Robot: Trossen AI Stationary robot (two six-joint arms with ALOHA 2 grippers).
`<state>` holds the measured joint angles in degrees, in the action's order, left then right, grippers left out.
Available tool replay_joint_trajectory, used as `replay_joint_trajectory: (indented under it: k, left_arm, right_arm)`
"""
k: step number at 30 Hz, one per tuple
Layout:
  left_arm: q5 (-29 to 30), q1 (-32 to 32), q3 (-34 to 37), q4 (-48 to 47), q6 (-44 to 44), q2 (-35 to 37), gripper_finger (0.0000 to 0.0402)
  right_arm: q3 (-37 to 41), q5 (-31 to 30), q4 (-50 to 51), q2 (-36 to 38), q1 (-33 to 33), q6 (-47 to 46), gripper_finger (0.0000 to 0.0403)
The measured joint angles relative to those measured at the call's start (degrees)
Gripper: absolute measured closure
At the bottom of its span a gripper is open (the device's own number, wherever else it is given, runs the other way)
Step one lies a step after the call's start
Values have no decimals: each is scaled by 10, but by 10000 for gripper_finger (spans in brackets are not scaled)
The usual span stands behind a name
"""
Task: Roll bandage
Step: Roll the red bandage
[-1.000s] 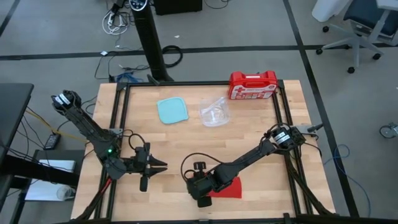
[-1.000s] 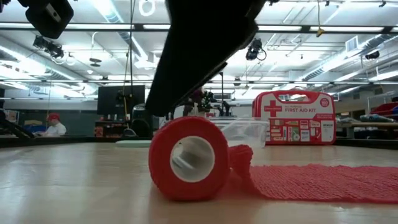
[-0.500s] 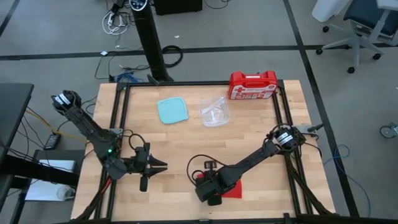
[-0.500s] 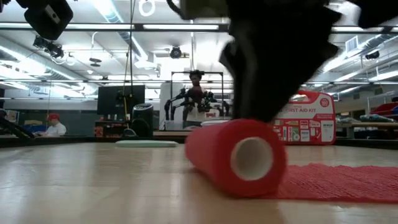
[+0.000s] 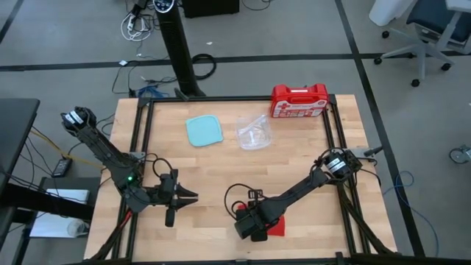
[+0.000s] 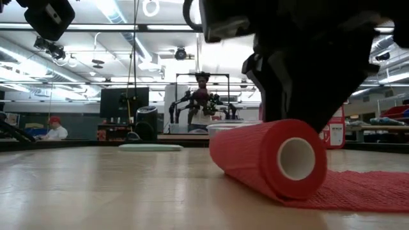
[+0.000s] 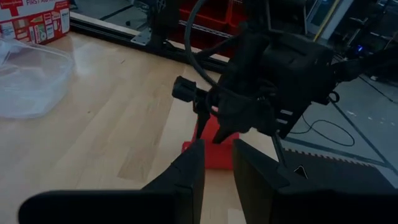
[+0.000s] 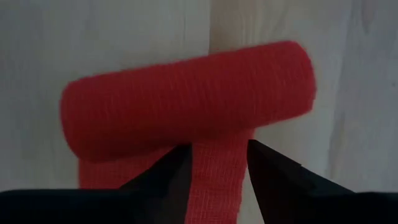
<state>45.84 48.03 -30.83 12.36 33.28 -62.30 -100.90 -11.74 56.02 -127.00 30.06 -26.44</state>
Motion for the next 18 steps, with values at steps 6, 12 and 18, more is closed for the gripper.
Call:
replay_joint_trajectory:
  k: [6,12,18]
  left_arm:
    - [0,0,0,-1,0,0,316]
    - [0,0,0,-2,0,0,316]
    - [1,0,0,-2,0,0,316]
  right_arm:
    - [-1,0,7,12,3,-7,251]
    - [-1,-17,-15,31,2,-18,251]
    - [-1,-31,-95,37,-7,-22,251]
